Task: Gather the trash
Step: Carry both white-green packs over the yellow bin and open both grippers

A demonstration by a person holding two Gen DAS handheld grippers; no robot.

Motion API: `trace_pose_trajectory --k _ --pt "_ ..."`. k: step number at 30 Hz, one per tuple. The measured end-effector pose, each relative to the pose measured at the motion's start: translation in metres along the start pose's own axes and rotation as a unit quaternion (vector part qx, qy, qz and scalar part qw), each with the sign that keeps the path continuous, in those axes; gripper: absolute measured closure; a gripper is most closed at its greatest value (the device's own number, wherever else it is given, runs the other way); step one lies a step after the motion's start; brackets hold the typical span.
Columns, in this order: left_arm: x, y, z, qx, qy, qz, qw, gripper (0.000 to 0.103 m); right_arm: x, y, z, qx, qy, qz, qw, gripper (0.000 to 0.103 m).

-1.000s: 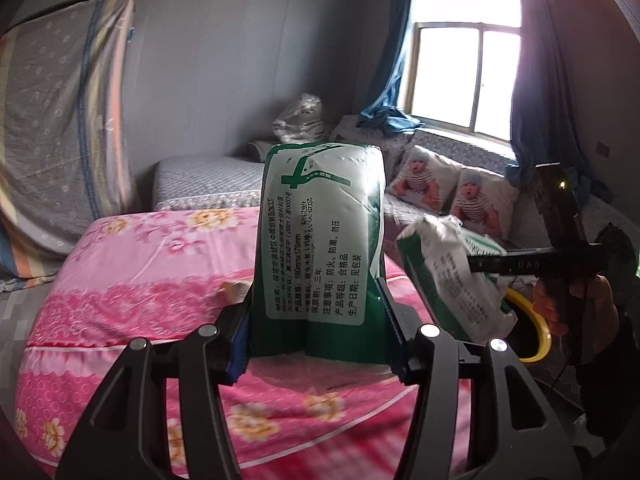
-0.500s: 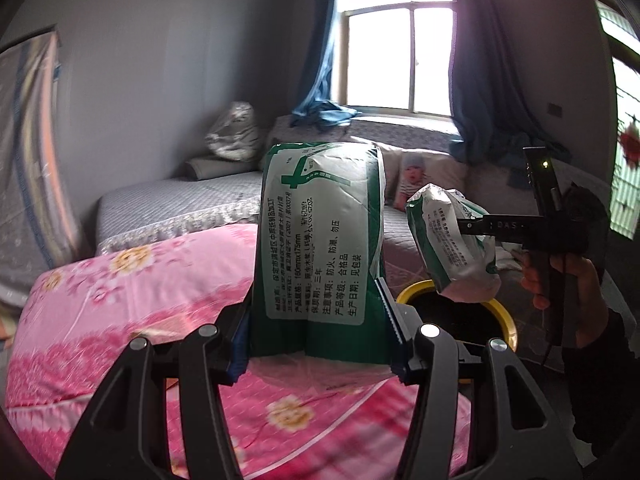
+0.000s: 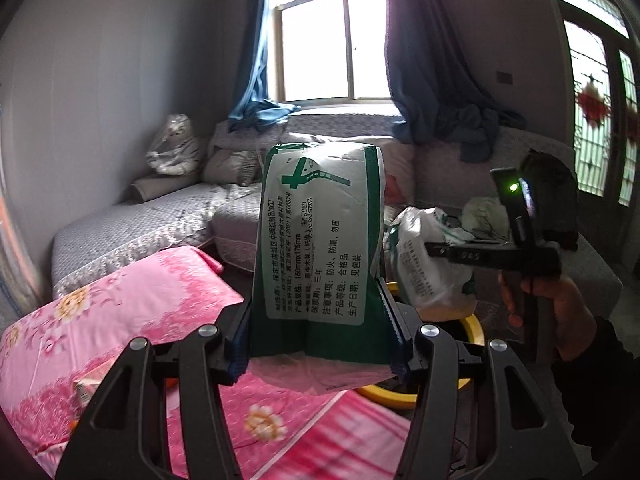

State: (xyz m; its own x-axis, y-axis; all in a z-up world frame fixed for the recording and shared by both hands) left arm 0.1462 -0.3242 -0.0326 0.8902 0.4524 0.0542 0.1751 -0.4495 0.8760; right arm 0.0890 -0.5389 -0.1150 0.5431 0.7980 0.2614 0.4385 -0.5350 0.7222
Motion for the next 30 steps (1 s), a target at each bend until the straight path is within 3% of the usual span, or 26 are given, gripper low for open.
trace_pose_trajectory --k 14,24,30 --pt "-0.04 0.009 0.069 0.036 -0.032 0.009 0.9988 0.052 -0.032 -0.032 0.038 0.043 -0.054 -0.007 0.998 0.071" --pt "-0.042 0.0 0.128 0.08 -0.046 -0.032 0.9952 0.052 -0.037 -0.045 0.051 0.073 -0.078 -0.034 0.994 0.071" --pt "-0.032 -0.006 0.161 0.111 -0.042 -0.085 0.9893 0.052 -0.04 -0.051 0.06 0.093 -0.082 -0.046 0.991 0.068"
Point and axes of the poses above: each gripper's, at about its wrist camera, not at the fingertips, and z roughly the way its jaws point, x to its left, y to its top, the point moved 9 cm from there along z, roughly the way its jaws point, and after that the axes turned 5 degrees about x, right-handed, at the moved point
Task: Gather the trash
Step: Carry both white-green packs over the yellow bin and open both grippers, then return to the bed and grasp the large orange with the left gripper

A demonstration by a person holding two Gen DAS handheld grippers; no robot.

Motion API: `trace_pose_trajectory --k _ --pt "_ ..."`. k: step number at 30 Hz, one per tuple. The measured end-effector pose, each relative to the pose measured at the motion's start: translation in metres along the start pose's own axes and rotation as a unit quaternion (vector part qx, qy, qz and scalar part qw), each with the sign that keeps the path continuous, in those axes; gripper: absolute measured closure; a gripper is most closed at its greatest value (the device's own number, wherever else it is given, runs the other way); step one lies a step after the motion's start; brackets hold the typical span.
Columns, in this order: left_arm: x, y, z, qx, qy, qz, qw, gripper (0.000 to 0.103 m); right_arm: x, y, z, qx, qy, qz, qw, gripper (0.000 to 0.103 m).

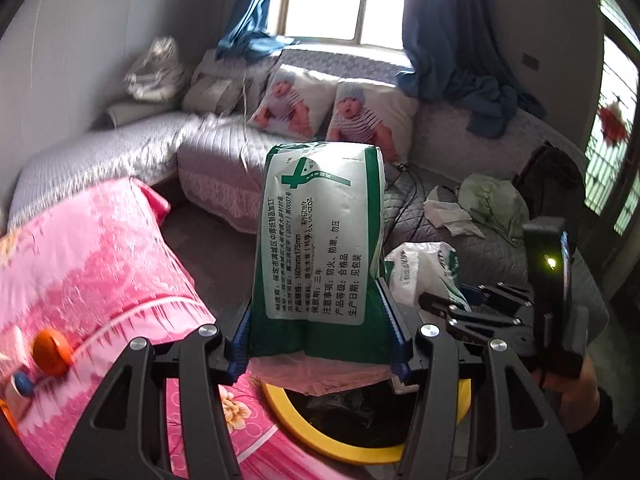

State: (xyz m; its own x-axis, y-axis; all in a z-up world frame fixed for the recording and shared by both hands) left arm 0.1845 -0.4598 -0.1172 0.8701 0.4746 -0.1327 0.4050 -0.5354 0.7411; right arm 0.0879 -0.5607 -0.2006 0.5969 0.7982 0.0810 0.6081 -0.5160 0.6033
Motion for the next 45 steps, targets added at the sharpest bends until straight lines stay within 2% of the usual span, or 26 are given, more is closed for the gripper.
trace_pose_trajectory --k 6,10,15,19,22,24,27,32,38,41,45 --pt "0.008 -0.002 0.014 0.014 0.005 -0.024 0.9996 0.052 -0.002 -0.001 0.002 0.004 0.007 0.001 1.0 0.062" --pt "0.008 -0.002 0.025 0.02 0.011 -0.028 0.9994 0.052 -0.008 -0.001 0.0 0.003 0.022 0.015 1.0 0.044" --pt "0.001 -0.006 0.041 0.036 0.006 -0.022 0.9991 0.052 -0.015 0.001 -0.016 -0.008 0.034 0.034 0.999 0.043" --pt "-0.014 -0.015 0.052 0.052 0.001 -0.003 0.9986 0.05 -0.031 0.001 -0.05 -0.047 0.057 0.079 0.994 0.039" --pt "-0.023 -0.024 0.06 0.064 -0.002 0.007 0.9979 0.043 -0.045 0.0 -0.077 -0.078 0.058 0.1 0.99 0.036" --pt "-0.025 -0.028 0.06 0.065 -0.008 0.008 0.9978 0.032 -0.051 0.0 -0.092 -0.095 0.057 0.103 0.988 0.035" --pt "-0.025 -0.029 0.053 0.053 -0.004 0.003 0.9986 0.019 -0.057 0.0 -0.106 -0.111 0.05 0.103 0.987 0.034" --pt "-0.017 -0.026 0.036 0.027 0.003 -0.016 0.9995 0.014 -0.059 0.0 -0.118 -0.131 0.063 0.108 0.983 0.032" --pt "0.014 -0.012 0.002 -0.02 0.026 -0.052 0.9981 0.013 -0.041 -0.002 -0.11 -0.113 0.082 0.103 0.985 0.032" --pt "0.043 -0.009 -0.031 -0.058 0.056 -0.049 0.9955 0.013 -0.023 -0.003 -0.106 -0.104 0.096 0.092 0.986 0.032" --pt "0.101 -0.021 -0.098 -0.115 0.141 -0.031 0.9828 0.011 0.005 0.0 -0.098 -0.091 0.107 0.063 0.988 0.03"
Point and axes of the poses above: each gripper's, at about its wrist camera, not at the fingertips, and z roughly the way its jaws point, x to its left, y to its top, the point moved 9 cm from there along z, roughly the way its jaws point, and after that the axes turned 5 degrees about x, right-handed, at the moved point
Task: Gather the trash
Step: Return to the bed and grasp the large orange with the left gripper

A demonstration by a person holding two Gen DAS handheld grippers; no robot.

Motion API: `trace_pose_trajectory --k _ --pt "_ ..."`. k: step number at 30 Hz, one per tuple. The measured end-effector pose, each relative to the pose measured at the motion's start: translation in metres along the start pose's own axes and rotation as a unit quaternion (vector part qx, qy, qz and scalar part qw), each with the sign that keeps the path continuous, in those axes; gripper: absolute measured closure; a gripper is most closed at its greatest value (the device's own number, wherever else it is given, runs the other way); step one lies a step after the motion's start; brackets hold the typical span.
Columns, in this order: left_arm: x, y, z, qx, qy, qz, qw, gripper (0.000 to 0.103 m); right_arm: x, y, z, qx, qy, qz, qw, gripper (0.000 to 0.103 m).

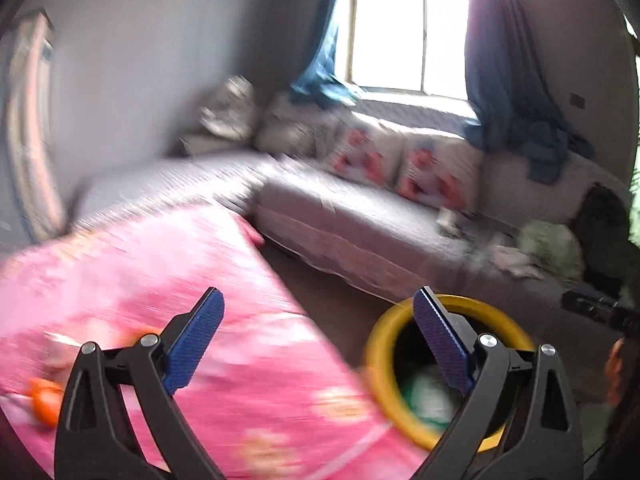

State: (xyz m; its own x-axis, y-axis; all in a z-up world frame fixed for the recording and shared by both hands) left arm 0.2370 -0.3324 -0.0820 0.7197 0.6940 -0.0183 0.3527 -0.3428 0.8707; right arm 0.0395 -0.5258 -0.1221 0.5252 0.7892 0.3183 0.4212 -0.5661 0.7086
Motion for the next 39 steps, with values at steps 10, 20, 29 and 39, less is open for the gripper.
trace_pose_trajectory --k 10,20,29,39 --pt "0.179 -0.044 -0.124 -0.042 0.128 -0.034 0.9903 0.009 0.081 0.002 0.046 0.041 0.03 -0.048 0.998 0.029" --pt "0.264 -0.123 -0.083 0.08 0.092 -0.068 0.9902 0.009 0.192 -0.001 0.093 0.079 0.075 -0.128 0.986 0.029" --pt "0.28 -0.15 -0.027 0.148 0.041 -0.102 0.9828 0.023 0.227 -0.017 0.104 0.101 0.084 -0.169 0.977 0.029" --pt "0.29 -0.164 -0.003 0.176 0.029 -0.119 0.9767 0.049 0.218 -0.018 0.106 0.106 0.085 -0.155 0.979 0.028"
Point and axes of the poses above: each gripper's, at about its wrist camera, not at the fingertips, and z roughly the way its jaws point, x to its left, y to its top, the point moved 9 cm from there along z, roughly the way its jaws point, and after that the axes turned 5 degrees about x, right-handed, at the moved point
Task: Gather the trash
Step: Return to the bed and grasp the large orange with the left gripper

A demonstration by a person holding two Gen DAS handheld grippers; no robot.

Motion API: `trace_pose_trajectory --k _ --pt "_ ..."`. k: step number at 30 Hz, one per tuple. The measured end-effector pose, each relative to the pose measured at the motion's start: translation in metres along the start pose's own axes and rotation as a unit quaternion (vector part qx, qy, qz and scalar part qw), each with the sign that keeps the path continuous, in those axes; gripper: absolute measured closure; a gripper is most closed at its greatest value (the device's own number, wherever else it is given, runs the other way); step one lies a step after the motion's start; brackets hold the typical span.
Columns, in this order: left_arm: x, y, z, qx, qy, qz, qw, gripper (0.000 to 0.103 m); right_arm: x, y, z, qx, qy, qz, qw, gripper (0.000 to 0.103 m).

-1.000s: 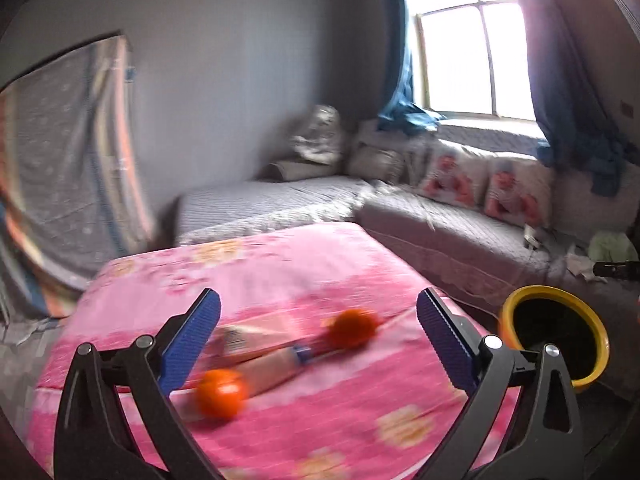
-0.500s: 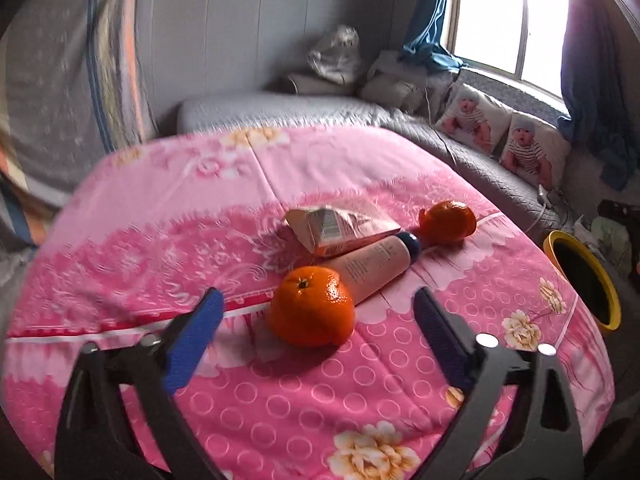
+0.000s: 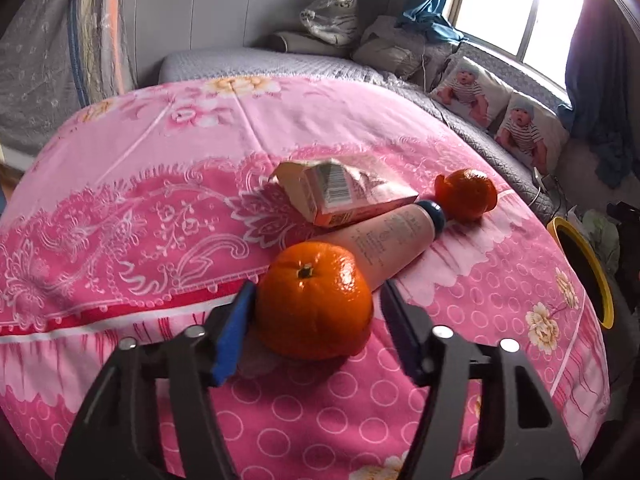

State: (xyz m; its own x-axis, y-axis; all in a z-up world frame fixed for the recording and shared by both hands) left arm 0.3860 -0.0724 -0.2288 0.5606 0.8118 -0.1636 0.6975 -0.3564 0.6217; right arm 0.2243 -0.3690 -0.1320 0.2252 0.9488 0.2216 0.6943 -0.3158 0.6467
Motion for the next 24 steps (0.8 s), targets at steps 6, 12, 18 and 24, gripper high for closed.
trace_pose_trajectory --k 6,12,18,24 --pt "0.001 0.001 -0.01 -0.019 0.001 -0.005 0.9998 0.06 0.009 0.002 -0.003 -0.001 0.007 -0.01 1.0 0.028" --pt "-0.002 0.003 -0.039 -0.046 -0.005 -0.011 0.9989 0.06 0.053 0.013 0.017 0.012 0.014 -0.074 0.997 0.028" --pt "-0.008 -0.002 -0.077 -0.079 -0.015 -0.021 0.9965 0.06 0.099 0.02 0.077 0.061 0.021 -0.13 0.989 0.028" --pt "-0.013 -0.014 -0.11 -0.108 -0.015 -0.03 0.9935 0.06 0.119 0.031 0.128 0.081 0.014 -0.142 0.987 0.034"
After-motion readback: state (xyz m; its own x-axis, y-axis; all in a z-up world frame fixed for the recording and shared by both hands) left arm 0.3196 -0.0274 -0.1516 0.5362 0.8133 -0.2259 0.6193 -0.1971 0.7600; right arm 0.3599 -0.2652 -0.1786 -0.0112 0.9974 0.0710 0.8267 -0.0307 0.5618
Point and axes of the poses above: each gripper's, at about its wrist camera, not at the fingertips, and z roughly the way its jaws point, x to its left, y to its top, the point moved 9 cm from there along z, roughly the way its jaws point, and after that the axes turned 5 degrees about x, right-handed, at the moved point
